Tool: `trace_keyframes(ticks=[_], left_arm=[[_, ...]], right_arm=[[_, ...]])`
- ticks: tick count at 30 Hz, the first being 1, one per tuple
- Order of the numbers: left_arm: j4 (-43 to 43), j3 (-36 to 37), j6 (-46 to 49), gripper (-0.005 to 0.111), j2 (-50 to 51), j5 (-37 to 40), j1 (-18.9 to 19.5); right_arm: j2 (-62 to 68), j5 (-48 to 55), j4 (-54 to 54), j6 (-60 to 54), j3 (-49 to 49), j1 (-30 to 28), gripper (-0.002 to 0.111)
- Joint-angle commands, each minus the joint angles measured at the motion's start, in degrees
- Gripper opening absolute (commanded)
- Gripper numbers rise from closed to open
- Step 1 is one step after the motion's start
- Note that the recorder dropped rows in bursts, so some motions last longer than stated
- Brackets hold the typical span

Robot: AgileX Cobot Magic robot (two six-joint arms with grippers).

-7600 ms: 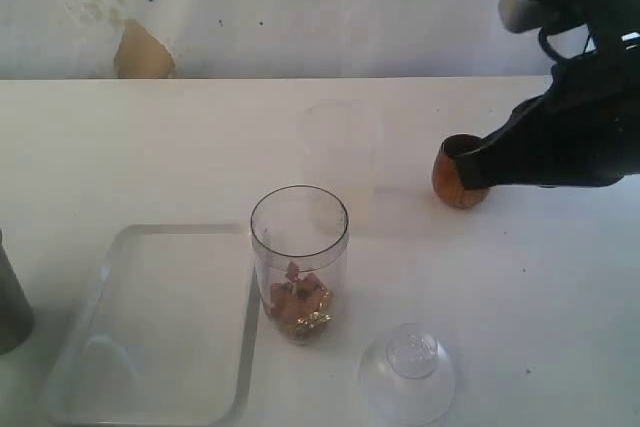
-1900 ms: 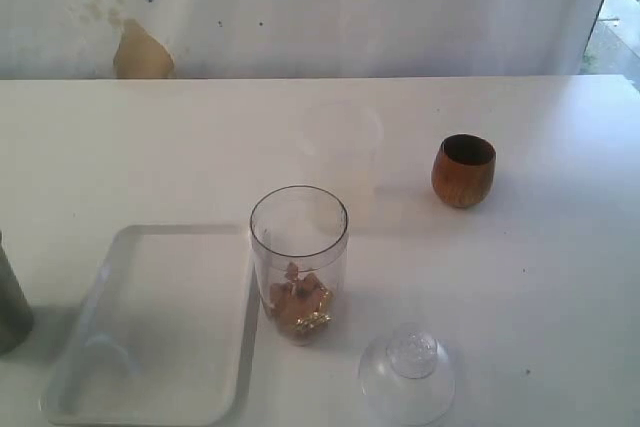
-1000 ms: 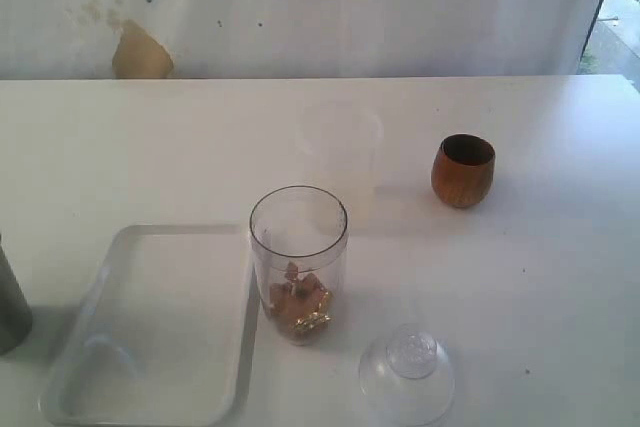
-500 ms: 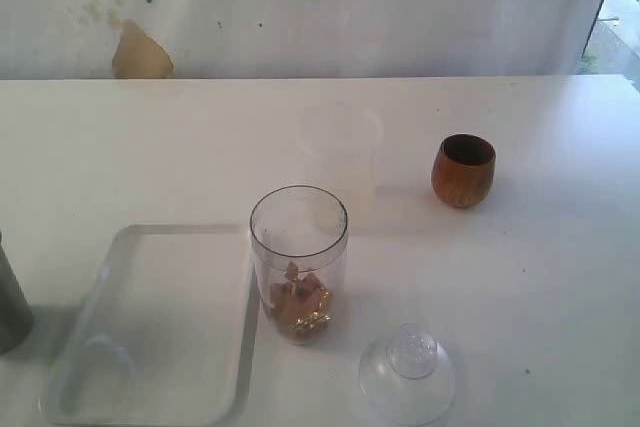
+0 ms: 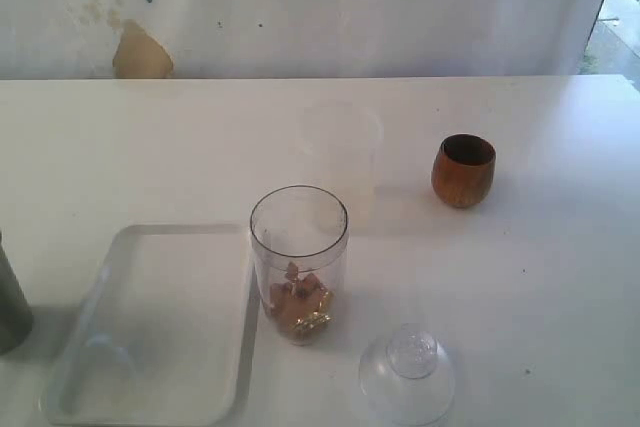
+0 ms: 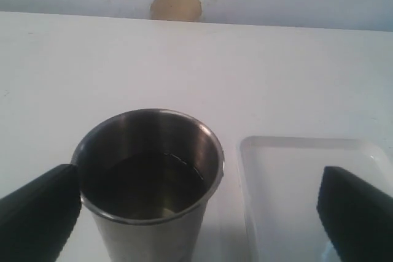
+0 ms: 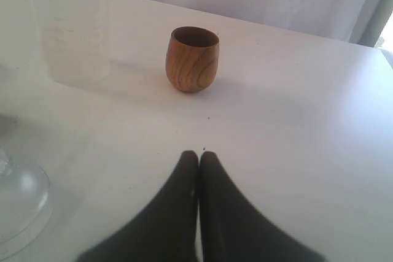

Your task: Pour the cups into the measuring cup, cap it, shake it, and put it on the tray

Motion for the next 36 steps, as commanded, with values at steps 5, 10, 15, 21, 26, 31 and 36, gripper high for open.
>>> trace_keyframes(ticks=[5, 10, 15, 21, 26, 31, 36], left_arm=[[-1.24, 0.3, -0.05, 0.105, 2.71, -0.74, -0.77], [-3.57, 0.3, -0.29, 0.105, 12.16, -5.63, -0.89], [-3.46, 0.3, -1.8, 0.105, 22.67, -12.71, -0.89], [-2.97, 0.3, -1.8, 0.105, 26.65, -15.69, -0.89], [4.57, 0.3, -7.94, 0.105, 33.17, -19.98, -0.89], [6.78, 0.3, -12.78, 0.105, 40.31, -26.49, -0.89], [6.78, 0.3, -13.87, 0.105, 44.76, -30.31, -0.89]], right_arm=[[-0.23, 0.06, 0.0, 0.06, 0.24, -0.28, 0.0], [-0.23, 0.06, 0.0, 0.06, 0.24, -0.28, 0.0], [-0.23, 0.06, 0.0, 0.06, 0.24, -0.28, 0.0], [-0.23, 0.06, 0.0, 0.06, 0.24, -0.28, 0.0], [-0.23, 0.06, 0.0, 0.06, 0.24, -0.28, 0.0], [-0.23, 0.06, 0.0, 0.06, 0.24, -0.28, 0.0], [-0.23, 0.06, 0.0, 0.06, 0.24, -0.28, 0.0]])
